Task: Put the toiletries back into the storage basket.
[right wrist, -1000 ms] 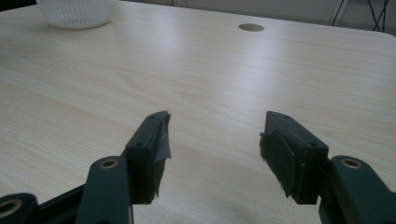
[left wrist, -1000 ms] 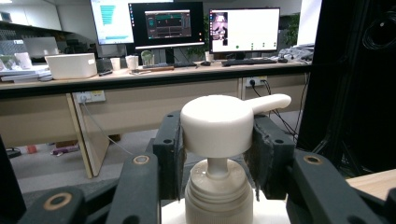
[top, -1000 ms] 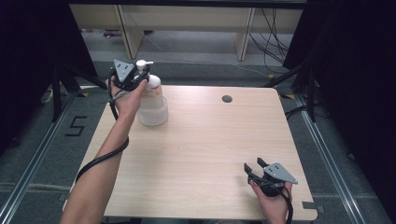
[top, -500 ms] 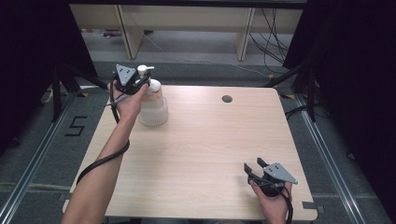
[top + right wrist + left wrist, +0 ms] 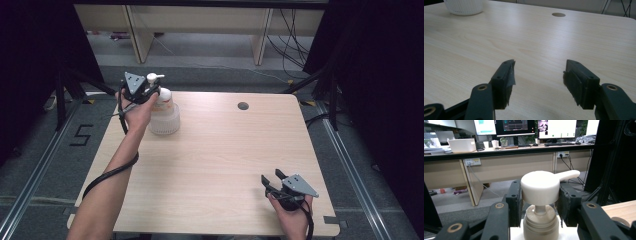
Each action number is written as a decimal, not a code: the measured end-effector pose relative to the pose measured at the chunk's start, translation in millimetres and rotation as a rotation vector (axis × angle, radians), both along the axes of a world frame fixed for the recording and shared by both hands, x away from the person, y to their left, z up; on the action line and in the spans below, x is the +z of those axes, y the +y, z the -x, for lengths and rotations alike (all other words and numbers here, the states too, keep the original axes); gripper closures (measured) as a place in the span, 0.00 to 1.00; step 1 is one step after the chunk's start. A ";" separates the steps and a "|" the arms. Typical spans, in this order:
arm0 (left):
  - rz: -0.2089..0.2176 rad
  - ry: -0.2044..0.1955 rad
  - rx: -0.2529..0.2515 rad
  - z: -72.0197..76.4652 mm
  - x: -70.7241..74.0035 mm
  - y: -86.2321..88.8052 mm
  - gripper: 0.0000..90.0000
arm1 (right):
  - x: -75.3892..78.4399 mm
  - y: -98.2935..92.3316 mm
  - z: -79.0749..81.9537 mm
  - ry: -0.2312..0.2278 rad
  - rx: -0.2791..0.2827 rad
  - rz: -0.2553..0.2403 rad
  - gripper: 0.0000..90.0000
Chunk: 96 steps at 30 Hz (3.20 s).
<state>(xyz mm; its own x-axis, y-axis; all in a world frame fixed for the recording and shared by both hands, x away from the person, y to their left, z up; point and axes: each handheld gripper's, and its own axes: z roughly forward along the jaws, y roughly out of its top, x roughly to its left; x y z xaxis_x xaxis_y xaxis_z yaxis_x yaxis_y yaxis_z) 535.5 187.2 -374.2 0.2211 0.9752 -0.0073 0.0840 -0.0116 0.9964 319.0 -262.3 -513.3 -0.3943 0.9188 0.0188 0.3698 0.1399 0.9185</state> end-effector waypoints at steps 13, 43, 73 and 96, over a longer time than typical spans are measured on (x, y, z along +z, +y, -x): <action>0.008 0.005 -0.005 -1.3 -3.0 2.5 0.65 | -0.3 -0.5 -1.0 -0.027 -0.001 0.026 0.46; 0.018 0.013 -0.023 28.8 6.1 10.0 0.33 | 0.3 -0.2 -1.3 -0.013 0.009 0.024 0.46; 0.025 0.016 -0.066 99.2 -39.9 27.2 0.33 | 0.2 0.5 -0.5 -0.003 -0.001 0.010 0.45; 0.026 0.115 -0.069 155.0 -133.0 43.7 0.35 | -0.4 0.9 -1.1 -0.012 0.001 0.020 0.45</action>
<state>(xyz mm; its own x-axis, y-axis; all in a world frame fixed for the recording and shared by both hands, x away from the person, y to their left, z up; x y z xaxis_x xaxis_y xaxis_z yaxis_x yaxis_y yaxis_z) 380.6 230.9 -507.1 0.2838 0.9569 -0.0614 0.1979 0.0042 0.9802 320.1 -261.5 -513.7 -0.3953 0.9185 -0.0039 0.3586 0.1583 0.9200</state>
